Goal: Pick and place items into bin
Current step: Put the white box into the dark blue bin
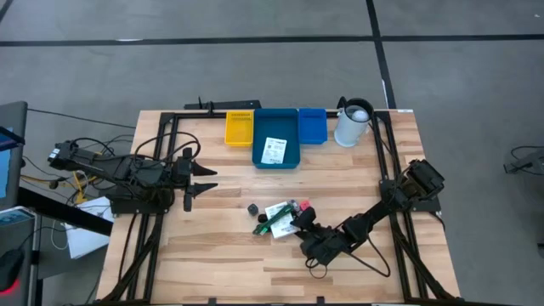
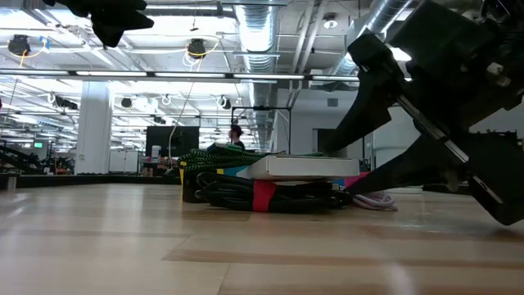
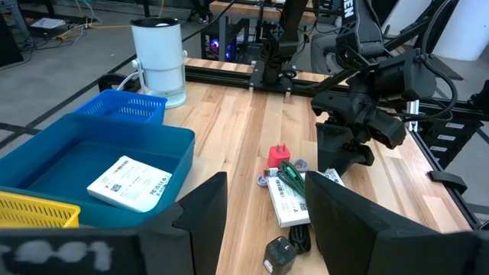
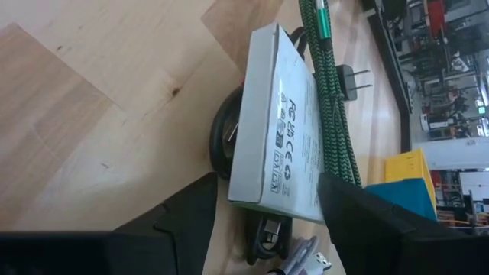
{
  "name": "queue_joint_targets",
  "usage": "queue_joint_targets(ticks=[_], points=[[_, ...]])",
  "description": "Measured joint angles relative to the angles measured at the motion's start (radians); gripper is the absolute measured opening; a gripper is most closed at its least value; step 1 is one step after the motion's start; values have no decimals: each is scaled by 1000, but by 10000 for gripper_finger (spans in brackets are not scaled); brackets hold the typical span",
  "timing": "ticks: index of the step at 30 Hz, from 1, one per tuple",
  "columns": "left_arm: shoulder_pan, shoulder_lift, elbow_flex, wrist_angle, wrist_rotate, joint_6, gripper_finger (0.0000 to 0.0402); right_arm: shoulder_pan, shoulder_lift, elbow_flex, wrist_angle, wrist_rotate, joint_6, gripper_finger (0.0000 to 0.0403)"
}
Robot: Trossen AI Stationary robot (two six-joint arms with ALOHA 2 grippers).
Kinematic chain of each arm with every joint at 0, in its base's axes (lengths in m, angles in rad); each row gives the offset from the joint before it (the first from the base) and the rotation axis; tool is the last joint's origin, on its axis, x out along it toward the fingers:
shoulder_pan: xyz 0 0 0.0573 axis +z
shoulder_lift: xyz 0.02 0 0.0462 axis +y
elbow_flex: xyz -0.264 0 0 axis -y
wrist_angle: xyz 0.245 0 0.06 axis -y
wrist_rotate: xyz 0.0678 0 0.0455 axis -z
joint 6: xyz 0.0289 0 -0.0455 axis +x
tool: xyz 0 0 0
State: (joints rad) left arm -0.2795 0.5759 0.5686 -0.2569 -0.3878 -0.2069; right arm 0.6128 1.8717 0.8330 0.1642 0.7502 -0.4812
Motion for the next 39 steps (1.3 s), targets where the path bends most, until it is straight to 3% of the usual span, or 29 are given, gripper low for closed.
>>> queue_joint_targets(ticks=[19,39], points=[[0,0,0,0,0,0,164,0,0,0,3,-17,0,85],[0,0,0,-26,0,-14,164,1,0,0,5,15,1,75]])
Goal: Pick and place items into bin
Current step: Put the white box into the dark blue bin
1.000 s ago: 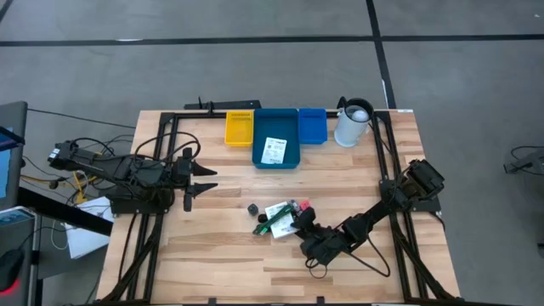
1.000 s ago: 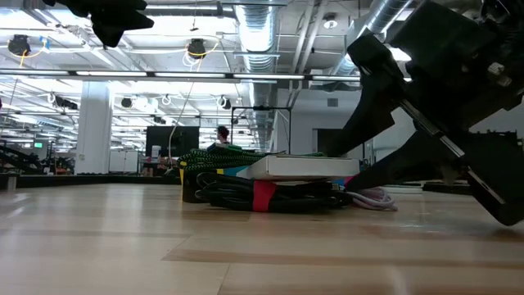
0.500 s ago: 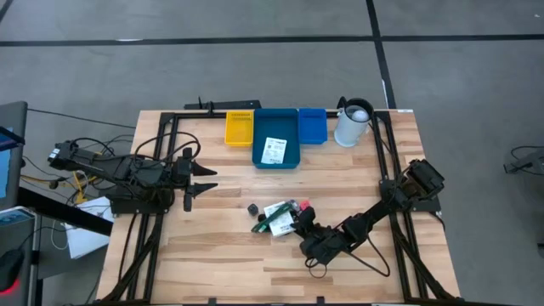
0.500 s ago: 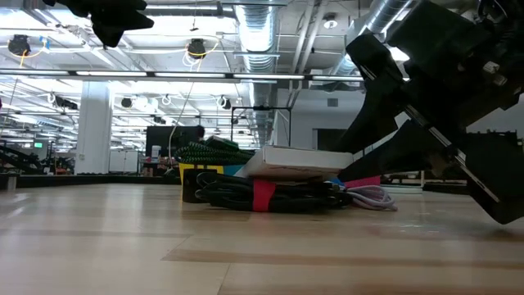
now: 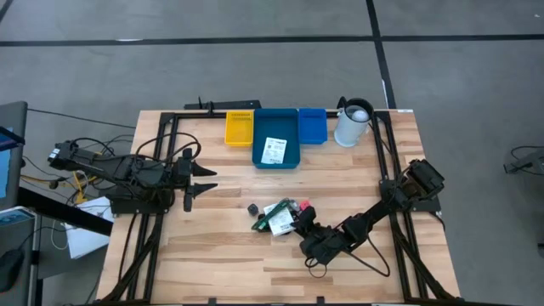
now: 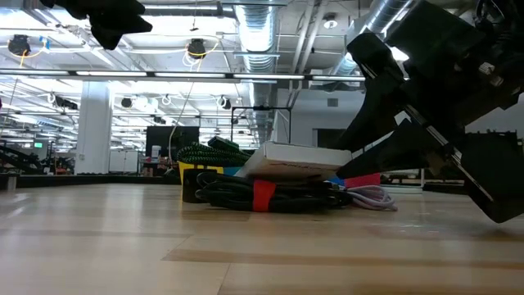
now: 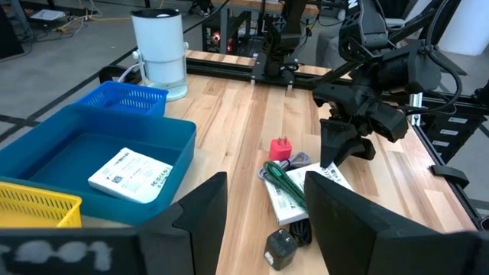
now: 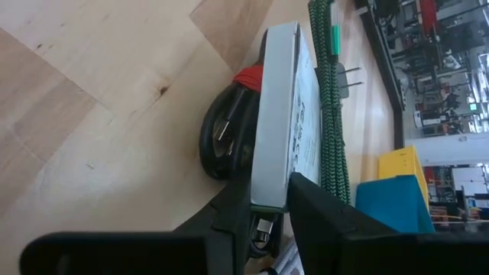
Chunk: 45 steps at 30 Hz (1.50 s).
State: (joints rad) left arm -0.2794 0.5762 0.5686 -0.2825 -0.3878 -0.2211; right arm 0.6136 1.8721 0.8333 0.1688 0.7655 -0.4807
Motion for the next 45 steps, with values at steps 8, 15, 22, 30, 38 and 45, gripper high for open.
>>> queue_joint_targets(ticks=[8,15,22,30,38,45], points=[[0,0,0,0,0,0,164,13,1,0,43,79,-69,73],[0,0,0,0,0,-1,164,27,1,13,59,122,-133,56],[0,0,0,0,0,-1,164,29,1,20,50,162,-157,43],[0,0,0,0,0,-5,164,28,1,41,53,231,-200,44],[0,0,0,0,0,-5,164,14,1,106,54,284,-329,44],[0,0,0,0,0,-5,164,-49,1,157,57,329,-466,44]])
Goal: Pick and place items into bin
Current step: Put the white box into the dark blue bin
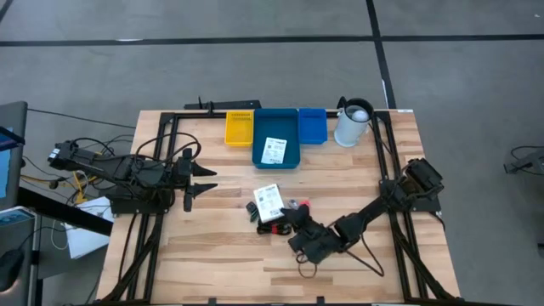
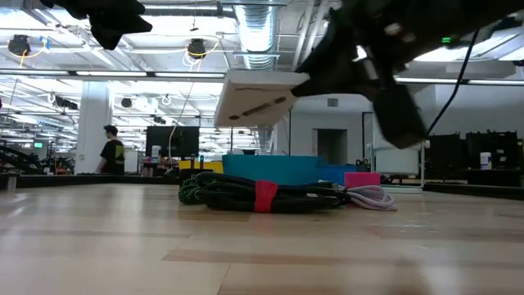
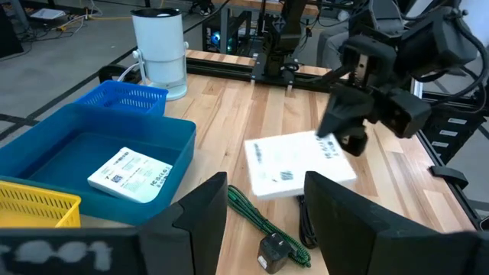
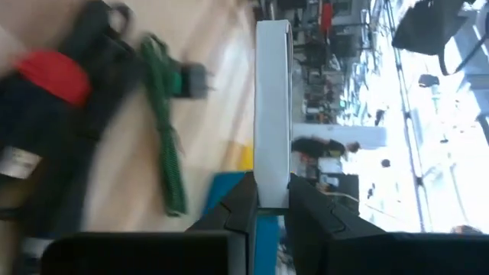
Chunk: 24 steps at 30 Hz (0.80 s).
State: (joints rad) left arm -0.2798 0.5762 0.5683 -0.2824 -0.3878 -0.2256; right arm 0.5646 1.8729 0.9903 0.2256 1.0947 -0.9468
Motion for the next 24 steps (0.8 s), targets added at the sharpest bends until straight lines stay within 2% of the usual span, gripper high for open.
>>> queue_joint_targets(ticks=[15,24], points=[[0,0,0,0,0,-3,164,-264,-1,105,0,7,-226,45],[0,0,0,0,0,2,164,-434,-1,180,-81,7,-266,46]])
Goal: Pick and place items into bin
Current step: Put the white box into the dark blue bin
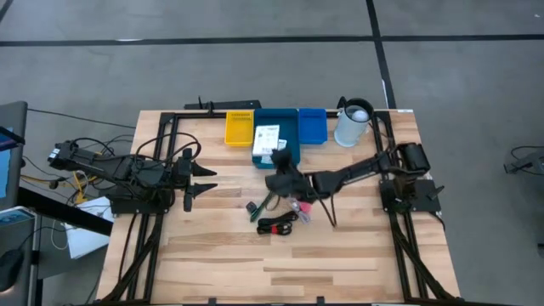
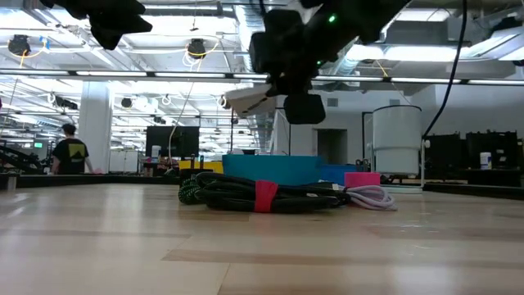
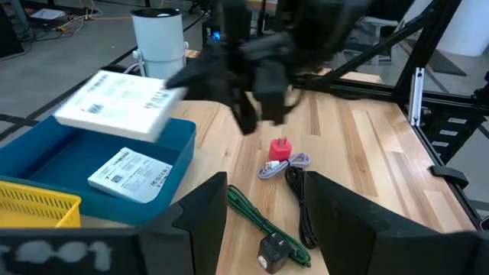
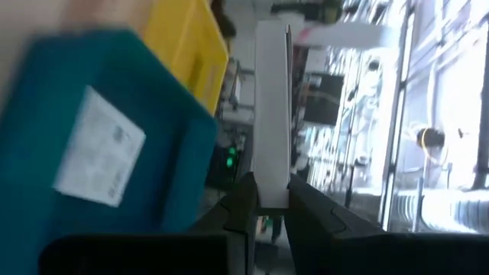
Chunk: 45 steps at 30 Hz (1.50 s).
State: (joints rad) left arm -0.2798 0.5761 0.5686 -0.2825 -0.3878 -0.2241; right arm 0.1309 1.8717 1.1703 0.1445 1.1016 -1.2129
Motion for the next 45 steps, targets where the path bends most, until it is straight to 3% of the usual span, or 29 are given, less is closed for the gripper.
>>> queue_joint_targets(ticks=[8,15,24,45], points=[[0,0,0,0,0,2,164,-94,0,12,-194,-5,-1,46],[0,0,0,0,0,23,164,-105,0,12,-330,-88,-22,47],[0,0,0,0,0,31,164,-101,0,12,-332,-103,-51,54],[0,0,0,-1,0,32,164,-148,0,12,-308,-92,-28,138]])
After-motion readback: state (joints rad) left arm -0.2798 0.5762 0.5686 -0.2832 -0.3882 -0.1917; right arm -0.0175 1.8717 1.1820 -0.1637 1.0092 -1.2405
